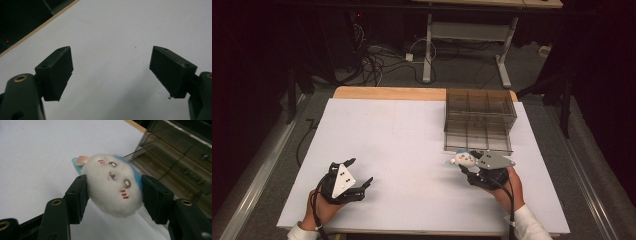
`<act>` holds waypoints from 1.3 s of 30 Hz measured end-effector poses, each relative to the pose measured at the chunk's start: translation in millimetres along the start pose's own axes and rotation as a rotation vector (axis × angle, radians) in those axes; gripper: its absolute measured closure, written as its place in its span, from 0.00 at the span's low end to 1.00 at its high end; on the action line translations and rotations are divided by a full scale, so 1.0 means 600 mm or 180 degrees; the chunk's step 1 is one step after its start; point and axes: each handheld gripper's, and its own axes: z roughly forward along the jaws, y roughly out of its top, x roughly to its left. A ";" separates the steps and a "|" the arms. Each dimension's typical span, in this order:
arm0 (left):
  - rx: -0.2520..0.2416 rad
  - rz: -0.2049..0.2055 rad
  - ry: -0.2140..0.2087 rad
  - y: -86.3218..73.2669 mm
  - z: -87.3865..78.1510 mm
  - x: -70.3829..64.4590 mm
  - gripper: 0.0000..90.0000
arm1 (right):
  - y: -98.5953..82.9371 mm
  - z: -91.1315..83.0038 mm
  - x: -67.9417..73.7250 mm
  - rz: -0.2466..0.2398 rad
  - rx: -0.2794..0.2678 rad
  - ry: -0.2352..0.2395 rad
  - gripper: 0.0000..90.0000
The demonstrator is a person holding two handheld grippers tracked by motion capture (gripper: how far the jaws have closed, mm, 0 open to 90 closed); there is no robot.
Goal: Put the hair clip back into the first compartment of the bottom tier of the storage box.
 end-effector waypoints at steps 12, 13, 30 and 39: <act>0.0026 0.0000 -0.0035 0.000 0.004 -0.001 0.20 | 0.016 0.034 -0.072 -0.0279 0.0320 -0.0417 0.47; 0.0029 -0.0006 -0.0040 -0.001 0.005 -0.001 0.20 | 0.019 0.038 -0.075 -0.0298 0.0323 -0.0415 0.47; 0.0072 -0.0005 -0.0072 -0.002 0.009 -0.002 0.20 | 0.029 0.107 -0.096 -0.0560 0.0625 -0.0389 0.47; 0.0083 -0.0018 -0.0084 -0.004 0.010 -0.002 0.20 | 0.038 0.123 -0.092 -0.0740 0.0739 -0.0322 0.46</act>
